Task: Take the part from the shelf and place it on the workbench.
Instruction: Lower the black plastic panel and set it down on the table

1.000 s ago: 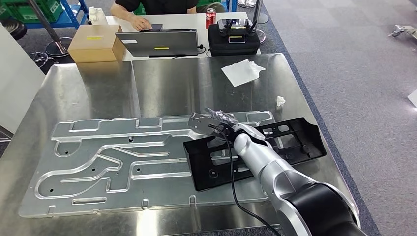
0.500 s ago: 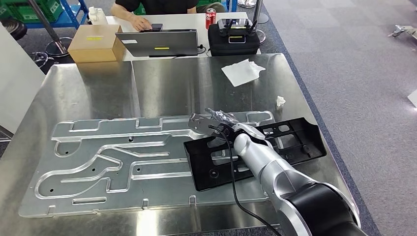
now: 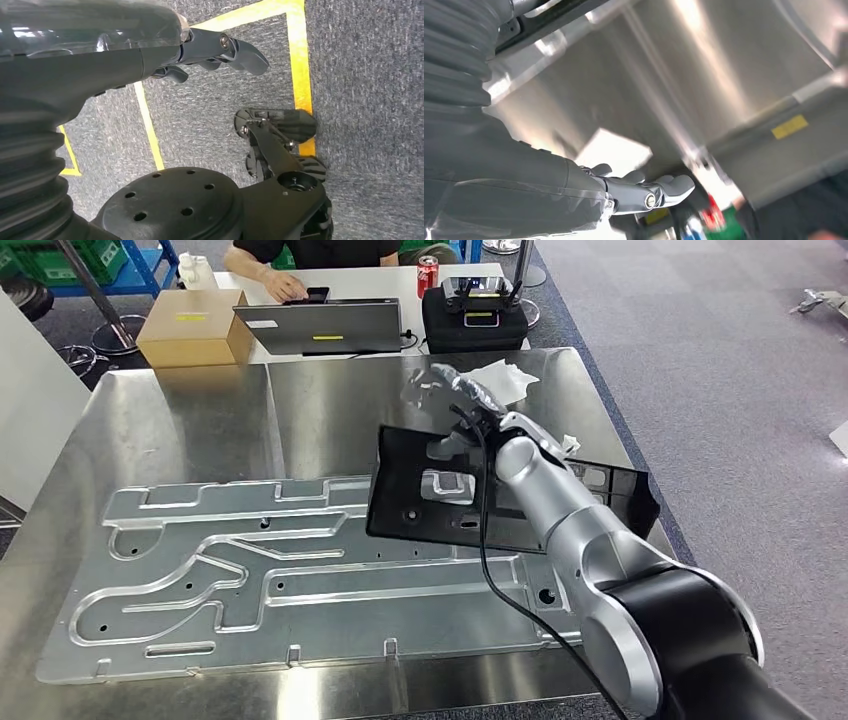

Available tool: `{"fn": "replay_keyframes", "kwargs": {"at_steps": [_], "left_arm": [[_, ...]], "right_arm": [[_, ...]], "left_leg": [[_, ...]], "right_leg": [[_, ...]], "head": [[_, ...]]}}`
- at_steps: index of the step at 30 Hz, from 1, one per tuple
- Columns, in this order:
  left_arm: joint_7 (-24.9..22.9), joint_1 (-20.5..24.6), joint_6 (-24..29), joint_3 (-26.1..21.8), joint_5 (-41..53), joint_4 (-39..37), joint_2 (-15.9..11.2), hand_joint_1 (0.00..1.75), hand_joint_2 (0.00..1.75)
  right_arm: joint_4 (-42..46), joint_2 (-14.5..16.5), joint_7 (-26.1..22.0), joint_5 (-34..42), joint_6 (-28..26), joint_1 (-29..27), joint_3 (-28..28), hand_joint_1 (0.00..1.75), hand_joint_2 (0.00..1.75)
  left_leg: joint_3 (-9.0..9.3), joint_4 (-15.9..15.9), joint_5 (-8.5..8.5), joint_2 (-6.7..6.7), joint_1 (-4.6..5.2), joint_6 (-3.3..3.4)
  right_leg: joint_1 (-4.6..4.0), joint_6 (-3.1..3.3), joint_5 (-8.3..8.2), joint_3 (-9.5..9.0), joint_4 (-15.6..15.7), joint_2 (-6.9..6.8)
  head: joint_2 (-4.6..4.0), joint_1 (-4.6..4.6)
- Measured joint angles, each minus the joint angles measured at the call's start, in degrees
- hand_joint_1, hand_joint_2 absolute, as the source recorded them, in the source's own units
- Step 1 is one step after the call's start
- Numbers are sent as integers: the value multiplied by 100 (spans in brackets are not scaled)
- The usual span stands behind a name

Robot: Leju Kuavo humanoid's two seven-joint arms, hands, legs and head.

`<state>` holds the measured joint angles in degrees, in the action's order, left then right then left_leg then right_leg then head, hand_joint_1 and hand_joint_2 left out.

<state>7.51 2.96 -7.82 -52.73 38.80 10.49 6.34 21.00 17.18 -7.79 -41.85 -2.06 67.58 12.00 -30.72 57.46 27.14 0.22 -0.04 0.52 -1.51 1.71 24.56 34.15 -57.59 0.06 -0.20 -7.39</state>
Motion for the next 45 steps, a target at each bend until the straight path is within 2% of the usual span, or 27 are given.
{"fn": "replay_keyframes", "kwargs": {"at_steps": [5,11,22,28,36,45], "left_arm": [[53,2,2,-17,1,0,9,0,175],[88,3,21,-54,0,0,51,0,175],[135,8,63,-142,-24,0,81,0,175],[77,42,68,-162,13,0,85,0,175],[36,57,63,-189,22,0,85,0,175],[31,54,76,-254,41,0,85,0,175]], "right_arm": [[22,-61,-79,129,71,348,-174,0,175],[-4,-98,-120,131,109,381,-208,0,175],[-119,-148,-222,29,186,70,-209,0,175],[-243,-108,-85,-527,912,-228,30,0,175],[-369,46,-67,-699,1327,-627,357,0,175],[-400,42,-190,-532,1254,-724,401,0,175]], "left_leg": [[0,0,0,0,0,0],[0,0,0,0,0,0],[0,0,1,0,0,0],[0,-2,1,0,-1,0],[0,-3,1,0,-1,0],[0,-3,1,1,0,0]], "right_leg": [[0,0,0,0,0,0],[0,0,0,0,0,0],[0,0,0,0,0,0],[0,0,0,-1,0,0],[-1,1,1,0,0,0],[0,0,1,0,0,1]], "head": [[0,0],[0,0],[0,0],[0,0],[1,0],[1,0]]}}
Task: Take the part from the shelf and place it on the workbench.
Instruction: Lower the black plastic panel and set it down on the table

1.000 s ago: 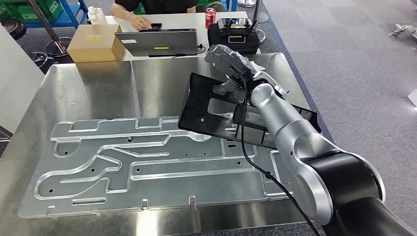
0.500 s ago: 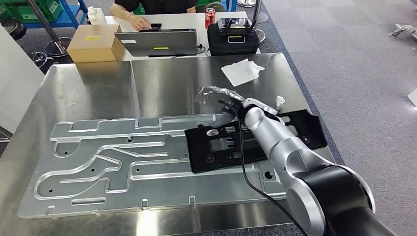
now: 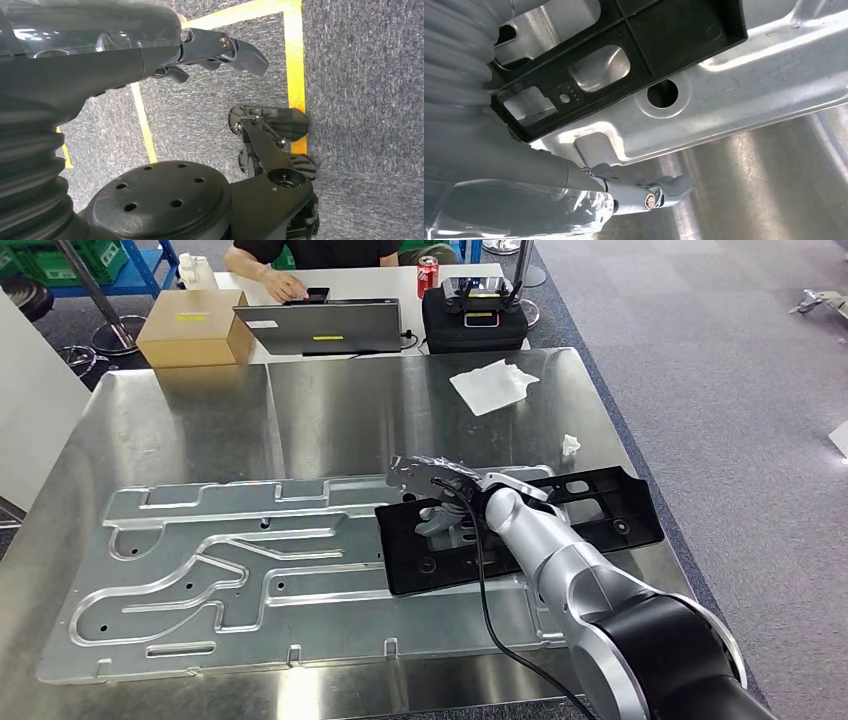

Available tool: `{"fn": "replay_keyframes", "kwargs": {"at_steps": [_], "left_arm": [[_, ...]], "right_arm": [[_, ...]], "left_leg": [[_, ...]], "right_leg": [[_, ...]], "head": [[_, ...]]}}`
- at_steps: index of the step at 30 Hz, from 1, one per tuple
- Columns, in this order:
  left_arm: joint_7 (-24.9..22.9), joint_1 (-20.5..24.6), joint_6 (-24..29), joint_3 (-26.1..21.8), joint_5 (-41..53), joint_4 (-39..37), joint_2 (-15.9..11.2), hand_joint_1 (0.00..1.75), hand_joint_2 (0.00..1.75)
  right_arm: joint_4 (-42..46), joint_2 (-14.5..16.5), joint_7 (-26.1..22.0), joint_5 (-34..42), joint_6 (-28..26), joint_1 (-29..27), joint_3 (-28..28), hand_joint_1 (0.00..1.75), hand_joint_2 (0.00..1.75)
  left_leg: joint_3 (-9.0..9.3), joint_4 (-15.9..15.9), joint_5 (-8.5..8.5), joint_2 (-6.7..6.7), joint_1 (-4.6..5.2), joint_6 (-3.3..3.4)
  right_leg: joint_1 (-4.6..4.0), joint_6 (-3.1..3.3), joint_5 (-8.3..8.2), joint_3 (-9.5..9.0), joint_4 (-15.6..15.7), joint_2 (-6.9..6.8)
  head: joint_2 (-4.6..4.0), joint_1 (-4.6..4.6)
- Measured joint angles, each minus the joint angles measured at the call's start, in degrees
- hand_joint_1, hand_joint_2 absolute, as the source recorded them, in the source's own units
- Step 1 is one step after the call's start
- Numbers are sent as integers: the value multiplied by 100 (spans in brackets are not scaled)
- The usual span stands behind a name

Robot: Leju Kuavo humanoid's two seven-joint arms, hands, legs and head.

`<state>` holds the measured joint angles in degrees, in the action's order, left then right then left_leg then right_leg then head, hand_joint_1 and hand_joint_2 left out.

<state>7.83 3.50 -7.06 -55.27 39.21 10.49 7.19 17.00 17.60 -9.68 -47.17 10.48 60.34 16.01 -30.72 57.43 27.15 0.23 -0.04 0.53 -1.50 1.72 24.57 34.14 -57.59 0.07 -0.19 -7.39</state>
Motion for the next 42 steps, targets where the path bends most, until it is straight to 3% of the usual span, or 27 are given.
{"fn": "replay_keyframes", "kwargs": {"at_steps": [5,9,16,19,21,23,25,26,27,28,30,32,36,38,40,41,42], "left_arm": [[79,2,-1,-26,-4,0,0,0,175],[290,5,-16,-55,-49,0,0,0,0],[478,15,-142,-197,-239,0,-11,0,0],[488,25,-157,-295,-360,0,-9,0,0],[472,39,-169,-351,-418,0,2,0,0],[442,55,-180,-392,-440,0,14,0,0],[417,63,-181,-432,-442,0,25,0,0],[407,63,-181,-447,-443,0,33,0,0],[401,63,-181,-459,-443,0,40,0,0],[396,63,-181,-468,-443,0,49,0,0],[394,63,-182,-481,-444,0,62,0,0],[397,76,-188,-495,-446,0,73,0,0],[404,86,-239,-533,-454,0,81,0,0],[408,81,-255,-558,-455,0,81,0,0],[412,78,-262,-578,-452,0,81,0,0],[414,75,-264,-585,-448,0,81,0,0],[416,72,-268,-589,-444,0,81,0,0]], "right_arm": [[-20,-25,7,12,-40,-6,1,0,175],[-25,-52,-8,88,-110,-40,0,0,175],[-28,-128,-91,213,-200,-136,-5,0,175],[-24,-168,-195,314,-257,-147,-29,0,175],[-11,-200,-283,389,-310,-140,-68,0,175],[3,-247,-354,454,-360,-129,-117,0,175],[8,-301,-398,496,-400,-132,-169,0,175],[9,-328,-411,511,-418,-134,-193,0,175],[13,-353,-420,521,-436,-131,-218,0,175],[23,-380,-422,524,-451,-114,-240,0,175],[57,-428,-418,490,-492,-28,-274,0,175],[98,-456,-402,421,-552,122,-285,0,175],[197,-522,-315,404,-593,567,-308,0,175],[246,-530,-265,396,-565,862,-317,0,175],[278,-523,-212,368,-508,1095,-317,0,175],[288,-510,-186,351,-476,1177,-316,0,175],[297,-485,-163,337,-451,1243,-314,0,175]], "left_leg": [[0,0,0,0,0,0],[0,0,0,0,0,0],[-1,14,9,1,40,18],[1,4,-18,2,47,56],[16,-51,-72,22,14,105],[19,-92,-113,43,-17,141],[4,-86,-117,45,-22,149],[0,-78,-115,46,-26,146],[-3,-67,-110,47,-34,138],[-5,-50,-101,46,-45,124],[-15,-2,-64,46,-66,66],[-57,46,-36,53,-65,-16],[-158,136,21,55,-71,-162],[-339,541,322,39,-87,-198],[-640,1287,698,29,-88,-211],[-753,1579,783,28,-88,-216],[-784,1691,756,28,-88,-216]], "right_leg": [[0,0,0,0,0,0],[0,0,0,1,0,0],[21,-23,-11,0,7,0],[40,-63,-34,-1,8,2],[47,-116,46,39,-87,12],[80,-186,344,254,-562,19],[147,-252,667,613,-1323,16],[184,-281,709,736,-1574,13],[218,-307,649,774,-1640,8],[248,-330,481,697,-1469,1],[289,-365,114,341,-739,-19],[269,-340,-14,110,-232,-21],[249,-179,-26,153,-128,2],[255,-96,-65,177,-99,4],[231,-50,-85,202,-101,3],[218,-37,-92,212,-105,3],[207,-30,-99,222,-112,4]], "head": [[0,0],[-1,0],[-1,0],[-1,0],[-1,0],[-1,0],[-1,0],[-1,0],[-1,0],[-1,1],[-1,2],[-1,0],[-1,-4],[-1,-4],[-1,-4],[-1,-4],[-1,-4]]}}
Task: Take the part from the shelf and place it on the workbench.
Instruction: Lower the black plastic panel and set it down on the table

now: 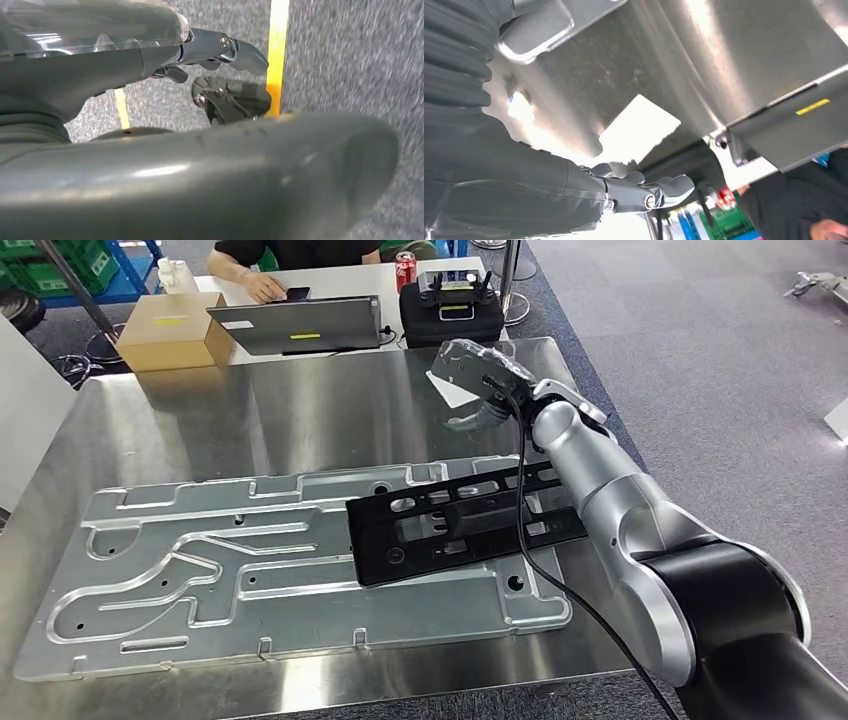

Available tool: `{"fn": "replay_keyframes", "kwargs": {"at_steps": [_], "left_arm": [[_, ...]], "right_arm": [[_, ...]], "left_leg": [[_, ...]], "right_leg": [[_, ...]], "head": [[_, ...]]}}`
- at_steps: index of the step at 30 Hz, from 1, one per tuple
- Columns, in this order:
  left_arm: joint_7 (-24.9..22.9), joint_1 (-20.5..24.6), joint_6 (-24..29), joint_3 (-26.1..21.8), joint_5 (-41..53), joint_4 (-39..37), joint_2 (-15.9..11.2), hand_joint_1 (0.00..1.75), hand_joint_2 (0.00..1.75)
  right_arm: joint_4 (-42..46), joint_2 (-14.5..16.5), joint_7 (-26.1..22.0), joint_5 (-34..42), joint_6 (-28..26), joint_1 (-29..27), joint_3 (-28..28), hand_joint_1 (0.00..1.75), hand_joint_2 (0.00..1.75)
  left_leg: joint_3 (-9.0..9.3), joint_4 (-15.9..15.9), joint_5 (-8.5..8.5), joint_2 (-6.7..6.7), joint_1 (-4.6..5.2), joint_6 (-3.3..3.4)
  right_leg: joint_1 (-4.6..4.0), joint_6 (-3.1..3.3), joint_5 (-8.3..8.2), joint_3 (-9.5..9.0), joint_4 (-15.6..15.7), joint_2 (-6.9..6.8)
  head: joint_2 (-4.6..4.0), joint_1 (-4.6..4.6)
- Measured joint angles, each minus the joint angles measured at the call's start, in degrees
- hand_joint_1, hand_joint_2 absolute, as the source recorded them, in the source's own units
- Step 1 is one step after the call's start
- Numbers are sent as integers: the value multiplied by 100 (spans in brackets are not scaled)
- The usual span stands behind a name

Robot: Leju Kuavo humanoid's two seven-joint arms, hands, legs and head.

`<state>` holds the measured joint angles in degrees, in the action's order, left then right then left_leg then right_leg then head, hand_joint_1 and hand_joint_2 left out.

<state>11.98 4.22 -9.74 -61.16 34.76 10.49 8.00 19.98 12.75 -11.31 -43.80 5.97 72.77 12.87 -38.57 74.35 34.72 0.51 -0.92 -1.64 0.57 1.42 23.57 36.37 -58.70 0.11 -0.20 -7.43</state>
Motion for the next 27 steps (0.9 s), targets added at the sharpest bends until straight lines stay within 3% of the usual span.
{"fn": "replay_keyframes", "kwargs": {"at_steps": [1,3,5,9,11,13,14,15,16,17,19,21,24,25,27], "left_arm": [[3,-2,-4,-2,4,0,0,0,0],[13,1,-16,-2,11,2,0,0,0],[25,7,-23,-2,18,5,0,0,0],[18,6,1,-4,14,7,10,0,0],[-6,15,33,-9,4,8,19,0,0],[-41,21,70,-15,-1,10,19,0,0],[-62,20,90,-20,-3,11,19,0,0],[-82,18,107,-28,-5,11,19,0,0],[-97,15,119,-37,-7,11,20,0,0],[-108,12,127,-44,-9,11,22,0,0],[-113,7,123,-53,-4,11,38,0,0],[-108,6,101,-55,16,14,58,0,0],[-92,7,71,-55,62,15,73,0,0],[-85,5,67,-55,75,15,74,0,0],[-77,-4,68,-55,98,15,73,0,0]], "right_arm": [[13,37,15,-10,16,56,2,0,175],[45,129,30,-19,30,160,5,0,175],[69,221,32,-15,38,251,8,0,175],[75,354,22,8,84,283,25,0,175],[74,387,2,53,112,277,29,0,175],[68,411,-16,90,138,233,36,0,175],[62,419,-24,103,151,185,44,0,175],[54,425,-35,119,166,126,54,0,175],[45,432,-50,138,179,64,64,0,175],[39,439,-69,156,190,9,73,0,175],[33,451,-126,203,195,-62,91,0,175],[33,451,-189,271,191,-125,108,0,175],[32,412,-274,374,168,-293,115,0,175],[31,399,-306,405,156,-362,115,0,175],[27,381,-372,469,132,-497,117,0,175]], "left_leg": [[69,-107,-129,0,0,4],[430,-801,-486,-3,1,33],[720,-1388,-661,-16,23,71],[719,-1562,-760,-21,28,189],[646,-1598,-858,-7,2,280],[545,-1598,-936,-2,10,325],[494,-1596,-973,-2,16,330],[445,-1594,-1010,-4,21,331],[401,-1591,-1044,-6,27,328],[363,-1588,-1075,-9,36,322],[302,-1586,-1133,-10,60,296],[274,-1601,-1196,0,62,240],[252,-1629,-1250,3,45,144],[213,-1560,-1163,-3,46,120],[39,-1098,-754,-17,33,84]], "right_leg": [[-7,4,-6,10,-10,3],[-12,-5,-19,30,-36,12],[-24,-53,-50,65,-61,22],[-35,-200,-87,123,-80,22],[-27,-250,207,263,-388,16],[-11,-284,676,511,-1091,10],[-6,-296,827,602,-1419,10],[-2,-301,879,617,-1598,10],[1,-295,827,525,-1561,10],[-4,-273,699,324,-1301,10],[-33,-188,469,-209,-480,1],[-76,-123,371,-479,7,-11],[-80,-57,272,-477,141,-26],[-62,-18,216,-461,188,-37],[-33,35,94,-382,251,-52]], "head": [[1,0],[1,0],[0,0],[0,1],[0,2],[0,2],[0,2],[0,2],[0,2],[0,2],[0,2],[1,2],[1,3],[0,3],[0,1]]}}
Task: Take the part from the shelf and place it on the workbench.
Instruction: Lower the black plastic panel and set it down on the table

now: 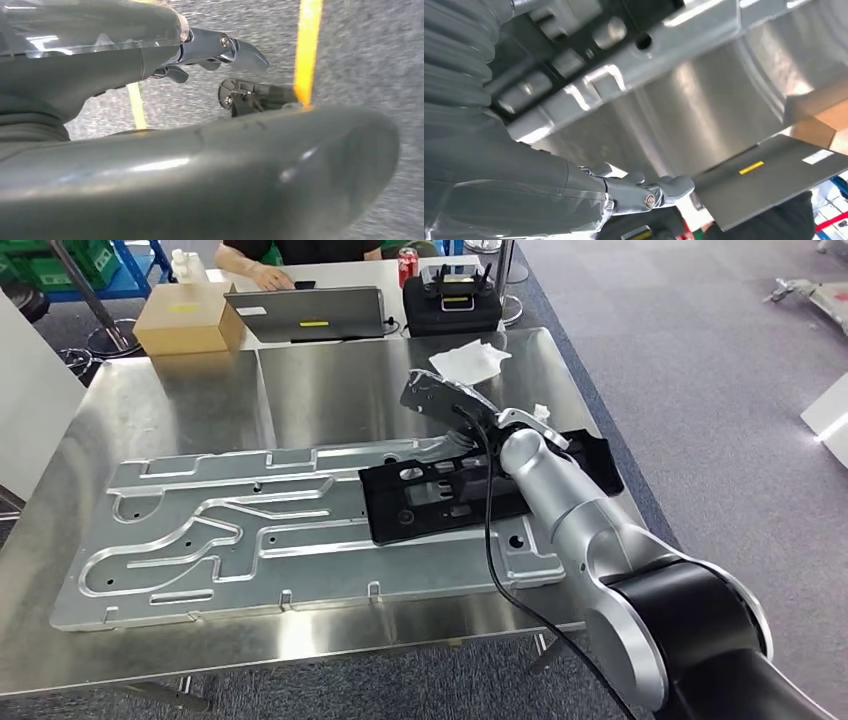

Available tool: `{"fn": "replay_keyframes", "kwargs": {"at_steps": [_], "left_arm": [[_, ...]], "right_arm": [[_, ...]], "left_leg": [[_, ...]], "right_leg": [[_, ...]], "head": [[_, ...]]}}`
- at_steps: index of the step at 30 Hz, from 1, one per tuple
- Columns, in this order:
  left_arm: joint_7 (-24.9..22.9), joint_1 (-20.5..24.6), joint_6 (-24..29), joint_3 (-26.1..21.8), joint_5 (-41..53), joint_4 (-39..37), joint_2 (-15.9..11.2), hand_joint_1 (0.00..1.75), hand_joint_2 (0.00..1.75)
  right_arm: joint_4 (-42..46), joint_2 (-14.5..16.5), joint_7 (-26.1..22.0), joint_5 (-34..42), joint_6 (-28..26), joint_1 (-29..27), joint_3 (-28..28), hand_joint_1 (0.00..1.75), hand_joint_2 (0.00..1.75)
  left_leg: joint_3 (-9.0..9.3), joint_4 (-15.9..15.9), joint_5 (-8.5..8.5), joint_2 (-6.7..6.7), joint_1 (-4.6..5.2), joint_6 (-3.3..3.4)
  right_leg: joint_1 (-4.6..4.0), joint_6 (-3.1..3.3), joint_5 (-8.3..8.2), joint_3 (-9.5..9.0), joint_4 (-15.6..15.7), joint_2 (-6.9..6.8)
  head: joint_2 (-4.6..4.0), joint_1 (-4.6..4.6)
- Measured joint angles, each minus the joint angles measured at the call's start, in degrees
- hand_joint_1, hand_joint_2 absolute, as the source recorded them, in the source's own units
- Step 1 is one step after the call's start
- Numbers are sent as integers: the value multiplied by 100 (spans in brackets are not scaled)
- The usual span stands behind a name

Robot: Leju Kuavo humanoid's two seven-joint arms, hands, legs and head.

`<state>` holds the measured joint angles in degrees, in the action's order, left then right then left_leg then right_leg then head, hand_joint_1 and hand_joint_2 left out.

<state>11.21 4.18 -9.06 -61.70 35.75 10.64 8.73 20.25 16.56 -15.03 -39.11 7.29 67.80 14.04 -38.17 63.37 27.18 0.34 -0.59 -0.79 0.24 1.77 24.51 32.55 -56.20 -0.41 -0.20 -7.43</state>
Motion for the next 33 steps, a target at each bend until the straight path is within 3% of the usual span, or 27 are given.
{"fn": "replay_keyframes", "kwargs": {"at_steps": [2,3,4,6,8,9,12,14,17,18,19,20,22,24,25,27,29,31,32,33], "left_arm": [[2,-4,4,-1,20,0,-3,0,0],[2,-4,8,-2,23,0,-4,0,0],[1,-3,13,-2,24,0,-5,0,0],[-6,2,20,-3,25,0,-8,0,0],[-18,14,21,-4,26,0,-5,0,0],[-21,16,21,-6,27,0,-2,0,0],[1,12,21,-26,27,0,3,0,0],[20,17,21,-38,27,0,5,0,0],[26,16,21,-53,27,0,5,0,0],[26,14,21,-63,27,0,6,0,0],[26,12,21,-74,27,0,6,0,0],[26,11,20,-83,28,0,6,0,0],[26,9,17,-95,34,0,14,0,0],[37,7,10,-98,56,0,27,0,0],[46,6,6,-98,69,0,34,0,0],[62,3,2,-100,86,0,40,0,0],[72,-7,1,-102,88,0,45,0,0],[76,-17,2,-104,88,0,44,0,0],[77,-19,2,-105,88,0,44,0,0],[81,-20,3,-106,89,0,44,0,0]], "right_arm": [[-2,-20,-66,54,-7,-143,4,0,175],[-2,-31,-99,75,-5,-228,9,0,175],[-3,-39,-130,94,-3,-311,15,0,175],[-3,-55,-183,125,-1,-447,34,0,175],[-2,-68,-226,162,-1,-528,51,0,175],[-1,-73,-249,191,-1,-564,58,0,175],[-3,-123,-325,309,8,-717,80,0,175],[-5,-179,-367,386,13,-823,89,0,175],[-5,-236,-425,482,12,-964,103,0,175],[-5,-249,-443,509,12,-1025,111,0,175],[-5,-261,-462,535,12,-1090,121,0,175],[-4,-268,-480,559,11,-1152,129,0,175],[4,-273,-520,613,4,-1233,143,0,175],[31,-278,-570,704,-11,-1280,155,0,175],[43,-289,-596,758,-16,-1305,161,0,175],[52,-318,-656,870,-15,-1381,168,0,175],[53,-334,-727,956,13,-1465,178,0,87],[54,-333,-804,1012,67,-1555,189,0,0],[54,-332,-839,1027,93,-1610,193,0,0],[54,-331,-870,1038,114,-1676,201,0,0]], "left_leg": [[-218,728,437,-6,-19,-41],[-257,969,516,-6,-33,-67],[-199,1012,480,-5,-48,-94],[217,471,212,-3,-97,-153],[627,-181,108,-31,-109,-160],[707,-337,125,-50,-107,-131],[647,-361,73,-67,-89,35],[556,-373,-32,-51,-82,146],[356,-372,-193,-35,-47,227],[289,-370,-243,-31,-29,235],[223,-368,-292,-29,-10,239],[162,-368,-341,-29,12,242],[57,-367,-436,-30,51,237],[8,-381,-521,-27,63,202],[2,-396,-560,-23,51,171],[-1,-438,-636,-20,35,103],[-61,-331,-476,-29,36,52],[-203,169,34,-39,24,5],[-277,520,283,-40,8,-22],[-316,826,421,-39,-10,-52]], "right_leg": [[3,4,-89,127,-13,5],[9,-10,-128,194,-29,6],[19,-31,-162,264,-55,5],[49,-85,-214,407,-144,5],[52,-150,-251,534,-244,11],[42,-185,-273,571,-281,17],[40,-296,-346,618,-304,35],[67,-347,-113,719,-499,36],[69,-377,634,1029,-1495,37],[63,-374,750,1080,-1790,38],[56,-357,747,1044,-1914,38],[42,-321,646,895,-1812,39],[-12,-185,458,344,-1099,38],[-70,-85,437,-89,-439,19],[-95,-59,457,-164,-291,12],[-96,-34,348,-169,-181,5],[-58,8,192,-141,-54,-8],[-40,29,51,-44,6,-16],[-39,32,-4,26,2,-19],[-36,21,-55,101,-6,-22]], "head": [[1,-1],[1,-2],[1,-1],[0,-2],[0,0],[1,1],[1,5],[1,7],[0,8],[0,8],[1,8],[1,8],[1,8],[1,8],[1,7],[1,7],[0,7],[0,6],[0,5],[0,5]]}}
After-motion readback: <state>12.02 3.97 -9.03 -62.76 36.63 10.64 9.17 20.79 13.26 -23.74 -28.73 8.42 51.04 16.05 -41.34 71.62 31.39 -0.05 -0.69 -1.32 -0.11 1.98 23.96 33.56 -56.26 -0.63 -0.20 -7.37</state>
